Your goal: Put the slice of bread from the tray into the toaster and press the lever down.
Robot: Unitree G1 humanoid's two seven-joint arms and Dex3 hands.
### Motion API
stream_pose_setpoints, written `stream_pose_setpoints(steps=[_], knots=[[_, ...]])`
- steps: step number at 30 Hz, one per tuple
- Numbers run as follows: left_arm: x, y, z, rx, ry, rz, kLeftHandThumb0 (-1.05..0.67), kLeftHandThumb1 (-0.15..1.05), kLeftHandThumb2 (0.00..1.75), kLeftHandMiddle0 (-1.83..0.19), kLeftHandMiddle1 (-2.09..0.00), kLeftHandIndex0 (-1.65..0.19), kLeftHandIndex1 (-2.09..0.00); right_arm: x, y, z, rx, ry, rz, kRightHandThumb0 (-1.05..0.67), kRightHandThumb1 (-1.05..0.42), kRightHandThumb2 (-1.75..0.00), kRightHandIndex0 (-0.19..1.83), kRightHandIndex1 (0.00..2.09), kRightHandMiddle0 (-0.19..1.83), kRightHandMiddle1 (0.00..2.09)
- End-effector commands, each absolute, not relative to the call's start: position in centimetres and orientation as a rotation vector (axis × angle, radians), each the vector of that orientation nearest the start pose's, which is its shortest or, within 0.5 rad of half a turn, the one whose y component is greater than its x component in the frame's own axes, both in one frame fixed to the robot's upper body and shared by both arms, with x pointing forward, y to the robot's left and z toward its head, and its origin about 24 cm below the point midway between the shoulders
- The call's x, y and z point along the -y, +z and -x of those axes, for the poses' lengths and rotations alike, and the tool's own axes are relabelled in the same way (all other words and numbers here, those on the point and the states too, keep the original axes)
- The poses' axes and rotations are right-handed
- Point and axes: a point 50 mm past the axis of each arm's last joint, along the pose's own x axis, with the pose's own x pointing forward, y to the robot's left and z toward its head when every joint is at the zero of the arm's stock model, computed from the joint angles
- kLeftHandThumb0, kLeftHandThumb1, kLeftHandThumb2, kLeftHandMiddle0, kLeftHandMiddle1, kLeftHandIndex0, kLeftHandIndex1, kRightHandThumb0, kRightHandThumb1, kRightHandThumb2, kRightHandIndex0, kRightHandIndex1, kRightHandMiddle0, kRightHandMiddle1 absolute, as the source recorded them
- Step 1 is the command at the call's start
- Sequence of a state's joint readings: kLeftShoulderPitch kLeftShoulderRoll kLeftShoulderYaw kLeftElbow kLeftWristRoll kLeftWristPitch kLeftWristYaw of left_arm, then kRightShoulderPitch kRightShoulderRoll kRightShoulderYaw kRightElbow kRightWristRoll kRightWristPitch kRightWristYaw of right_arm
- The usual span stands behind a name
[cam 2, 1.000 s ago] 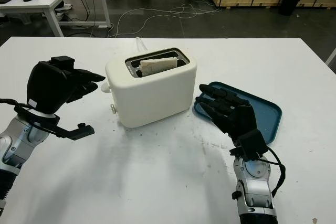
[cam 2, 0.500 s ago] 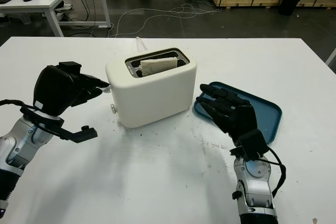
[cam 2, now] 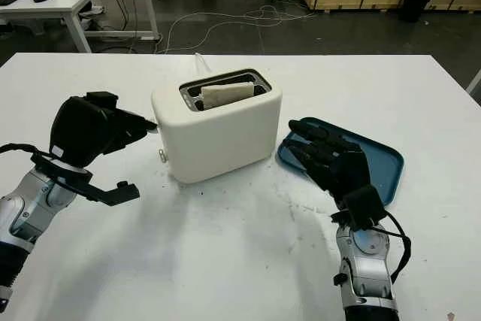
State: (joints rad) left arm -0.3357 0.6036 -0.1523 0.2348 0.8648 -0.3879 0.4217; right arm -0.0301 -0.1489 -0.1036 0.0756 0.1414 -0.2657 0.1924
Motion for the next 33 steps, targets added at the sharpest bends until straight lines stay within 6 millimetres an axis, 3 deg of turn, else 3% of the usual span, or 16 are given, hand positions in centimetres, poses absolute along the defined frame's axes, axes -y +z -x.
stream_pose_setpoints(steps=[1,12,19,26,33], knots=[[-19.85,12.82,-30.28,0.706,-0.002,-1.359,-0.25,0.8,0.0,-0.97,-1.61,-1.3,-0.02,19.26,6.57,-25.71,0.247,0.085,0.029,-0.47,-0.92,-0.01,1.02,0.03,0.97,0.0],[-19.7,13.08,-30.29,0.702,0.004,-1.346,-0.27,0.81,0.0,-0.95,-1.67,-1.27,-0.01,19.24,6.6,-25.71,0.247,0.089,0.028,-0.46,-0.92,-0.01,1.03,0.03,0.97,0.0],[-19.64,13.04,-30.4,0.675,0.0,-1.359,-0.29,0.82,0.0,-0.96,-1.59,-1.23,0.0,19.19,6.71,-25.73,0.244,0.09,0.026,-0.46,-0.92,-0.01,1.02,0.02,0.97,0.0],[-19.53,12.99,-30.38,0.664,0.005,-1.365,-0.36,0.75,0.0,-1.04,-1.35,-1.18,0.0,19.23,6.65,-25.76,0.242,0.089,0.038,-0.48,-0.92,-0.01,1.03,0.02,0.97,0.0],[-19.54,12.92,-30.35,0.652,0.006,-1.365,-0.31,0.71,0.0,-1.04,-1.35,-1.17,0.0,19.25,6.65,-25.76,0.244,0.089,0.041,-0.46,-0.92,-0.02,1.03,0.02,0.97,0.0]])
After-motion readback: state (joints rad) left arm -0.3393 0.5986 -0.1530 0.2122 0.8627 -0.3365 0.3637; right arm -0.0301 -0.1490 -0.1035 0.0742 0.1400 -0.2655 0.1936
